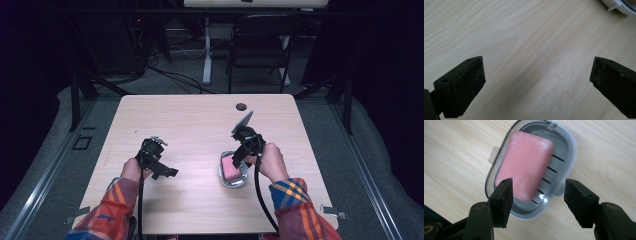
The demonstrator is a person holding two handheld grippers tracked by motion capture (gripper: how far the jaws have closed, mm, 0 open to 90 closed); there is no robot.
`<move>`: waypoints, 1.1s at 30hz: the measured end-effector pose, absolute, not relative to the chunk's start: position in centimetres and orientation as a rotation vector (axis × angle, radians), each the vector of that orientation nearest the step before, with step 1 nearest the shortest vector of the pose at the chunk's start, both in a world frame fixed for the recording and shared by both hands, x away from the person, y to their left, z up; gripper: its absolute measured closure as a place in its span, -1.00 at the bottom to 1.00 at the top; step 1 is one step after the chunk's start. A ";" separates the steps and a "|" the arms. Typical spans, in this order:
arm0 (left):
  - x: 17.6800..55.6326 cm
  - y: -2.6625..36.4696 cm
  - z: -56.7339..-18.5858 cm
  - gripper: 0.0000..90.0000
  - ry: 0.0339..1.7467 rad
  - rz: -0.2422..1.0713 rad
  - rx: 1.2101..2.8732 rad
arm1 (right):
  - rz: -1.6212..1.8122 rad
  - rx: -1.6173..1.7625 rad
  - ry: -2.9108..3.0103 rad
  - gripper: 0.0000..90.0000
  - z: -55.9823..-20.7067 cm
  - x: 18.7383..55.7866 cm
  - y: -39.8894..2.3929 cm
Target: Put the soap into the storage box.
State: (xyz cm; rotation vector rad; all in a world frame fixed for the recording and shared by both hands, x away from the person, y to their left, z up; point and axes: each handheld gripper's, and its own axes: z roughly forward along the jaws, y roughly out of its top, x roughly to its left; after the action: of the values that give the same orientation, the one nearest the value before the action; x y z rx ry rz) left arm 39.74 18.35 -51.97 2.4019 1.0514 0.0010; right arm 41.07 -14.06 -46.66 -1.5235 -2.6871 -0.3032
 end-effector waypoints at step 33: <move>39.7 18.4 -51.8 -1.00 1.032 0.009 2.389 | -0.606 -1.638 -2.833 -1.00 -44.6 35.9 -26.7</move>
State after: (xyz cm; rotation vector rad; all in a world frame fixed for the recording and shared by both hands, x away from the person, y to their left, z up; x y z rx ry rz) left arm 39.68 18.42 -51.79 2.3887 1.0318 0.0089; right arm 35.85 -26.72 -44.60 -1.6376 -2.8332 -0.6060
